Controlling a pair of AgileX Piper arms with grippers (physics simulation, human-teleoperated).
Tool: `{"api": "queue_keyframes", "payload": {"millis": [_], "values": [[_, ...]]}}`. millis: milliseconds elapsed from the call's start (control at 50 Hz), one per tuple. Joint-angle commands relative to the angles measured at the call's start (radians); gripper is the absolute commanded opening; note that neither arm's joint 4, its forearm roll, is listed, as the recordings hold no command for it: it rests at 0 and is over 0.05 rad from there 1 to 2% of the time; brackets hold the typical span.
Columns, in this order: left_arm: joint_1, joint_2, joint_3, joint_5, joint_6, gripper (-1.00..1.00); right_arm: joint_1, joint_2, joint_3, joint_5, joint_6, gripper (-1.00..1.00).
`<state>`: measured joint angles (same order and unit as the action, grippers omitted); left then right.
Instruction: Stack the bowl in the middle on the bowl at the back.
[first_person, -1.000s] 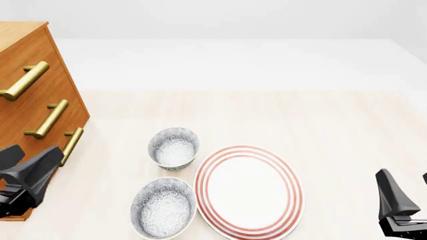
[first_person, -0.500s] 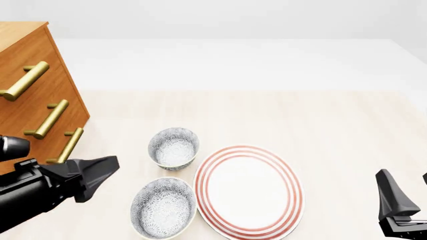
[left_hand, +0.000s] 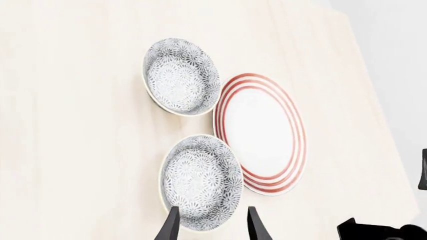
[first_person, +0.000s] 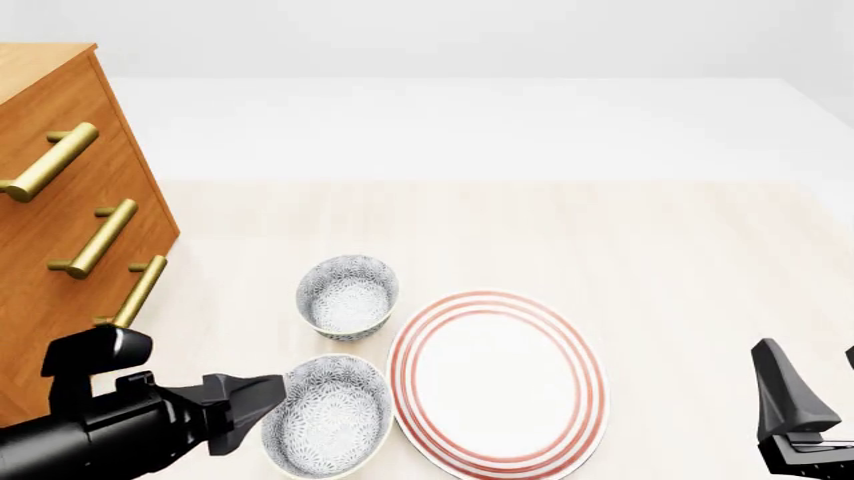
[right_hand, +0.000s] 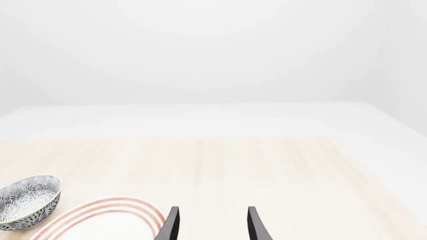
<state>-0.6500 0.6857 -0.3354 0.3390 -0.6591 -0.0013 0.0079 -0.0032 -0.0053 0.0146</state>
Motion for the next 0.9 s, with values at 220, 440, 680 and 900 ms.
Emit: {"api": "queue_keyframes", "payload": {"millis": [220,440,680,900], "values": [[0.038,0.099,0.118,-0.151,0.01,1.0,0.001,0.002,0.0,-0.003,-0.001,1.0],[0.09,0.165,0.145,-0.23,0.038,1.0,0.001,0.002,0.0,-0.002,0.0,1.0],[0.133,0.316,0.196,-0.438,0.033,1.0,0.001,0.002,0.0,-0.002,0.0,1.0],[0.147,0.492,0.249,-0.691,-0.019,1.0,0.001,0.001,0.0,-0.002,0.0,1.0]]}}
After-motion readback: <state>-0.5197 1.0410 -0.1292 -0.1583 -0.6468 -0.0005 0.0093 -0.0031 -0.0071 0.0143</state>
